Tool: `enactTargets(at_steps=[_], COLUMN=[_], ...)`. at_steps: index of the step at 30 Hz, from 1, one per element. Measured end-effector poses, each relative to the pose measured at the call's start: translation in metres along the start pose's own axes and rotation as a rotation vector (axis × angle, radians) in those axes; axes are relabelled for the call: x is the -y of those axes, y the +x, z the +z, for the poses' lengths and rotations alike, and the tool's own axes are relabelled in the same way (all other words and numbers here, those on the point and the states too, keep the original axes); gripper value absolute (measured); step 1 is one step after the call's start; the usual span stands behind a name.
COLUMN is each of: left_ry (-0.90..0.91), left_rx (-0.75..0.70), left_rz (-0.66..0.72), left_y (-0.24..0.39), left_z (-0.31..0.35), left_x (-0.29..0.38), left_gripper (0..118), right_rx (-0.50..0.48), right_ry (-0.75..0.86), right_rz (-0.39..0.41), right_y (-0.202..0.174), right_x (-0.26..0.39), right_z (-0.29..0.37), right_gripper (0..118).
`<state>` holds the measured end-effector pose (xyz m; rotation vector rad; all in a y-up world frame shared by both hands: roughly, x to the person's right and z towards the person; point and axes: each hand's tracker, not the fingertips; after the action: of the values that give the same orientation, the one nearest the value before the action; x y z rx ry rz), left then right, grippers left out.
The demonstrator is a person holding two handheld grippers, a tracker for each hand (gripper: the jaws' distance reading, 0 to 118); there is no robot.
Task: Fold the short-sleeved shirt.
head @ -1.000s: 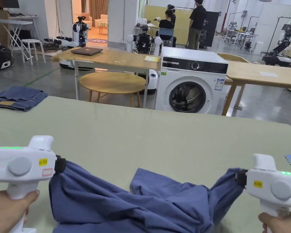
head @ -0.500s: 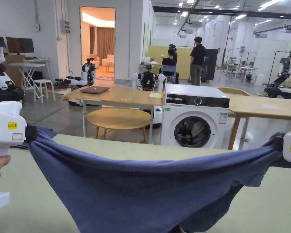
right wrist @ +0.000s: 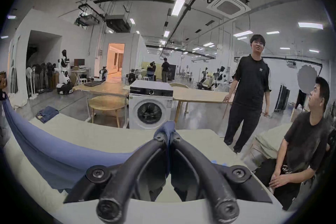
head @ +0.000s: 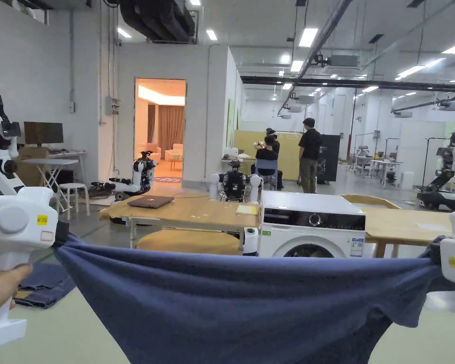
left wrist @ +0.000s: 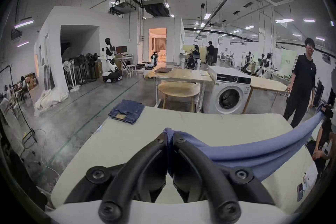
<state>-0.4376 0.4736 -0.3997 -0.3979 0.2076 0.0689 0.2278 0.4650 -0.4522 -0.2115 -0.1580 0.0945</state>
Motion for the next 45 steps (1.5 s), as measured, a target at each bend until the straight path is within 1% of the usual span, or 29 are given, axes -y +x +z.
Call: enactTargets(at_steps=[3, 5, 8, 10, 13, 17, 21, 23, 26, 28, 33, 34, 36, 37, 38, 39, 40, 41, 45], left_ry=[-0.008, -0.013, -0.056, -0.091, -0.133, -0.150, -0.174, -0.220, -0.276, -0.300, -0.339, -0.334, -0.310, -0.284, -0.256, -0.218, -0.178, -0.151, -0.069], left_rx=[-0.009, 0.003, 0.020, 0.030, 0.055, 0.073, 0.080, 0.072, 0.078, 0.067, 0.049, 0.043, 0.023, -0.004, -0.033, -0.044, -0.064, -0.076, -0.042], left_rz=[-0.014, -0.001, 0.006, -0.001, 0.002, 0.013, 0.054, 0.086, 0.121, 0.113, 0.096, 0.082, 0.049, 0.008, -0.024, -0.054, -0.078, -0.091, -0.093], left_y=[0.003, 0.003, 0.001, -0.001, -0.005, -0.014, -0.028, -0.036, -0.042, -0.043, -0.040, -0.038, -0.033, -0.028, -0.025, -0.021, -0.016, -0.011, 0.007], left_z=[-0.005, -0.006, -0.002, 0.004, 0.021, 0.053, 0.082, 0.090, 0.095, 0.095, 0.096, 0.100, 0.105, 0.109, 0.115, 0.119, 0.124, 0.127, 0.128], left_x=[0.014, 0.032, 0.070, 0.102, 0.151, 0.202, 0.252, 0.277, 0.318, 0.342, 0.370, 0.372, 0.369, 0.366, 0.365, 0.361, 0.358, 0.354, 0.345], left_gripper=[0, 0, 0, 0, 0, 0, 0, 0, 0, 0, 0, 2, 8, 16, 25, 26, 29, 34, 35], right_rx=[0.005, -0.001, -0.008, -0.014, -0.024, -0.024, -0.024, -0.019, -0.027, -0.035, -0.026, -0.022, -0.010, -0.008, -0.008, -0.008, -0.015, -0.030, -0.083], right_ry=[-0.006, -0.017, -0.051, -0.087, -0.133, -0.189, -0.227, -0.271, -0.325, -0.354, -0.367, -0.353, -0.319, -0.301, -0.278, -0.250, -0.226, -0.192, -0.125], right_rz=[0.013, 0.005, 0.016, 0.020, 0.017, 0.099, 0.088, 0.116, 0.100, 0.065, 0.030, 0.025, 0.027, 0.033, 0.041, 0.051, 0.045, 0.042, -0.003], right_y=[-0.004, -0.004, -0.004, 0.002, 0.007, 0.010, 0.019, 0.021, 0.023, 0.025, 0.023, 0.021, 0.015, 0.009, 0.005, -0.001, -0.007, -0.014, -0.046], right_x=[0.012, 0.025, 0.056, 0.083, 0.125, 0.177, 0.224, 0.245, 0.277, 0.296, 0.323, 0.324, 0.322, 0.319, 0.316, 0.313, 0.309, 0.303, 0.285], right_z=[-0.005, -0.004, 0.004, 0.006, 0.029, 0.067, 0.102, 0.112, 0.125, 0.128, 0.138, 0.141, 0.148, 0.154, 0.159, 0.163, 0.167, 0.175, 0.190], right_gripper=[1, 1, 1, 1, 1, 1, 1, 1, 1, 1, 2, 4, 6, 9, 18, 33, 55, 59, 59])
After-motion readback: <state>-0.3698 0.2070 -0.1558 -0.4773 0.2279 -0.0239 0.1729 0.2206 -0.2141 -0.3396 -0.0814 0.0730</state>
